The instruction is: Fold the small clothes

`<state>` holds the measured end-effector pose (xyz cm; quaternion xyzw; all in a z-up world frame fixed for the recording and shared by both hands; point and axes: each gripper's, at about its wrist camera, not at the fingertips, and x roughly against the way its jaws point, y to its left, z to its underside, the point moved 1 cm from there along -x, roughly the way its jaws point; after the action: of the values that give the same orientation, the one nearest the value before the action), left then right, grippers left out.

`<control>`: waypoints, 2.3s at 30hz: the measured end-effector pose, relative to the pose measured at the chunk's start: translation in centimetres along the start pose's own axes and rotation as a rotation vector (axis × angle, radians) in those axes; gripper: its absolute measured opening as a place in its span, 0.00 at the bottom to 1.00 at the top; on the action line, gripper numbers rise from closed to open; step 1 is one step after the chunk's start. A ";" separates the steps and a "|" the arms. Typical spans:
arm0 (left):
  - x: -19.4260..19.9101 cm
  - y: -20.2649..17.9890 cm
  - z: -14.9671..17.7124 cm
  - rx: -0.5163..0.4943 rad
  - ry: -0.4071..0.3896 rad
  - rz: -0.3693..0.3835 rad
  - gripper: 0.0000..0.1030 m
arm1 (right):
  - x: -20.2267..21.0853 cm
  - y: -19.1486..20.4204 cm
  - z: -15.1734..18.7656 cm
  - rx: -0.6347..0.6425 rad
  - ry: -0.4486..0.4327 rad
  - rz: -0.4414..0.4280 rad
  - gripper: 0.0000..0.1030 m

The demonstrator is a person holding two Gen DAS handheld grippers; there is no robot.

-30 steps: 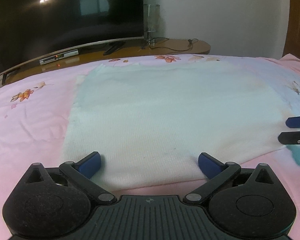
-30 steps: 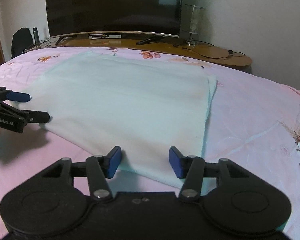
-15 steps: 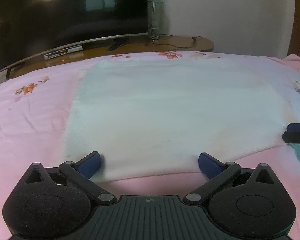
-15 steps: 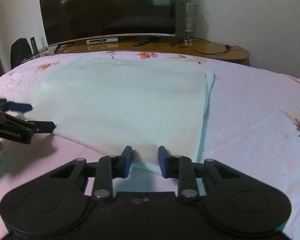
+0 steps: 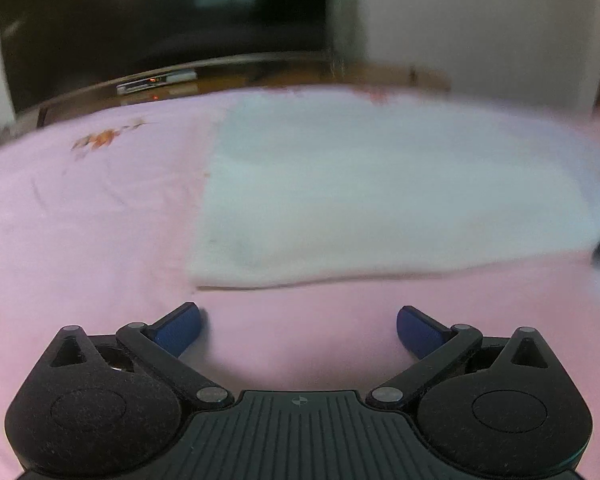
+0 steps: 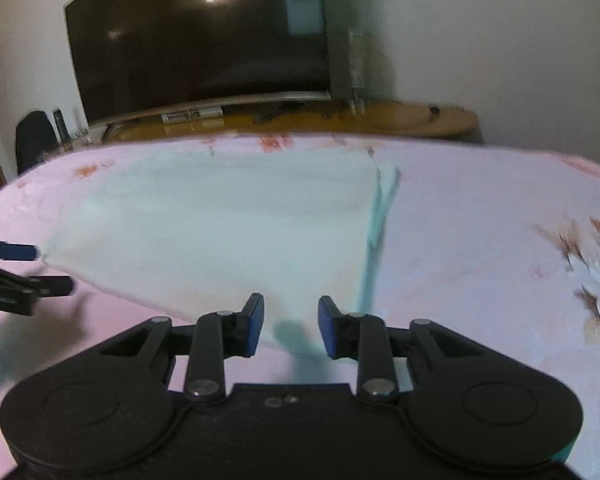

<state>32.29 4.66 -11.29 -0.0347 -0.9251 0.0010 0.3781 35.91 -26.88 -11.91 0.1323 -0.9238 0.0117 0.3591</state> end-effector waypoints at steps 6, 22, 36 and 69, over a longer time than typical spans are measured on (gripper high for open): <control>1.5 3.5 -0.2 0.337 -0.024 0.117 1.00 | 1.3 -0.3 -0.7 -0.068 -0.062 -0.032 0.31; -3.0 4.1 1.1 0.965 -0.182 0.282 0.81 | -2.0 3.8 -5.9 -0.096 -0.122 -0.141 0.26; -5.0 4.2 1.4 1.066 -0.276 0.226 0.46 | -6.4 4.6 -8.2 -0.083 -0.104 -0.173 0.17; -6.1 5.4 -1.4 0.908 -0.275 0.288 0.07 | -12.0 5.6 -8.2 -0.142 -0.003 -0.257 0.00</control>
<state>37.96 9.61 -14.73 0.0066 -0.8585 0.4605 0.2254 48.36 -17.69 -13.38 0.2237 -0.8983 -0.0998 0.3647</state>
